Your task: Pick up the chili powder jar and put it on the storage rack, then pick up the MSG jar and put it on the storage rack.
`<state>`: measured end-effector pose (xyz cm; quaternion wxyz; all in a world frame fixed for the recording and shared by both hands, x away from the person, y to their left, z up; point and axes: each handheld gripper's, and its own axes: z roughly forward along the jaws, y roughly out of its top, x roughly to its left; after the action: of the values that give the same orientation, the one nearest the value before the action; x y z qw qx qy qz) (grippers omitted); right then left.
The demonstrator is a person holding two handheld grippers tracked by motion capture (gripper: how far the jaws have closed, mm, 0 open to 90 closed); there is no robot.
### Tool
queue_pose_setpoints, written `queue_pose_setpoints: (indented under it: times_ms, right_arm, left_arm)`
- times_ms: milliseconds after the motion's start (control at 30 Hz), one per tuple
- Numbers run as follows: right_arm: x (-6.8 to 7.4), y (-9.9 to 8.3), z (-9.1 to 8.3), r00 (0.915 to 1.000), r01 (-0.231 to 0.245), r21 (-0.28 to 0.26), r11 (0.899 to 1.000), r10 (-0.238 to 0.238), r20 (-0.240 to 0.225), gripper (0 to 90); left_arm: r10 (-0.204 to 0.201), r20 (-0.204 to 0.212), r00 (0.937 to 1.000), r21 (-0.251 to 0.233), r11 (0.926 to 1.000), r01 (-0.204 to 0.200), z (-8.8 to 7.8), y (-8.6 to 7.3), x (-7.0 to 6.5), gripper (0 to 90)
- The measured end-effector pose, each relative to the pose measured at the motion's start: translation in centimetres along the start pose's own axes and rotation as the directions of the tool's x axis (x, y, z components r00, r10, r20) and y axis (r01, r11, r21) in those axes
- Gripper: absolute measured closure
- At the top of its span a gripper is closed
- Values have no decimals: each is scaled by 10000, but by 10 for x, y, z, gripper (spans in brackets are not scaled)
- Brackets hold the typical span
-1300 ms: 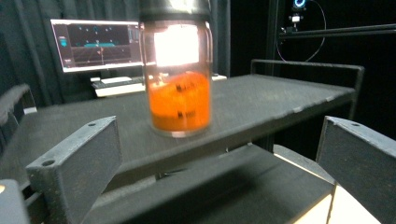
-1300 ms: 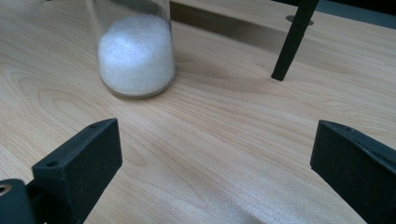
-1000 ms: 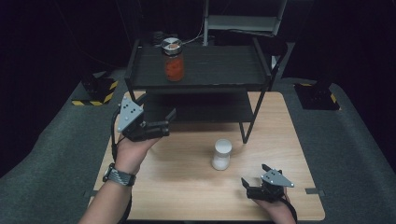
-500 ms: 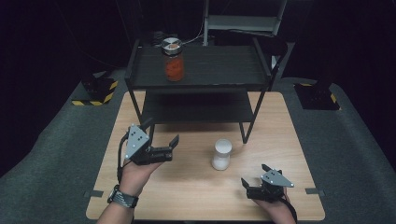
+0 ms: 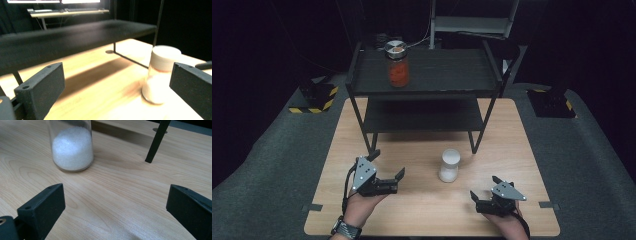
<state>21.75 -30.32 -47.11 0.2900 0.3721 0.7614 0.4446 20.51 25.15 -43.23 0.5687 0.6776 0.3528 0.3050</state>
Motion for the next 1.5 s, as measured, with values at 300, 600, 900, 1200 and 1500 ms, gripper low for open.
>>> queue_pose_setpoints:
  times_ms: [300, 600, 900, 1200, 1500]
  right_arm:
    - [0, 0, 0, 10000, -23, -1, 10000, 23, -1, 16]
    - [0, 0, 0, 10000, -32, -2, 10000, 32, 17, 16]
    - [1, 0, -1, 10000, -34, -17, 10000, 34, 73, 16]
    - [3, 0, -1, 9998, -106, -12, 9999, 106, 171, 15]
    - [7, 0, -1, 9995, 33, -19, 10000, -32, 310, 9]
  left_arm:
    - [143, 71, 9999, 754, 9970, -148, 1, -28, -8, 4]
    - [-79, 131, 9999, 1490, 9888, 59, 0, -52, -9, 4]
    - [-149, 77, 9999, 2045, 9788, 131, -4, -59, -7, 4]
    - [887, -227, 9958, 2396, 9675, -807, -9, -56, -9, 4]
    - [367, -356, 9987, 2269, 9735, -277, -14, -59, -2, 4]
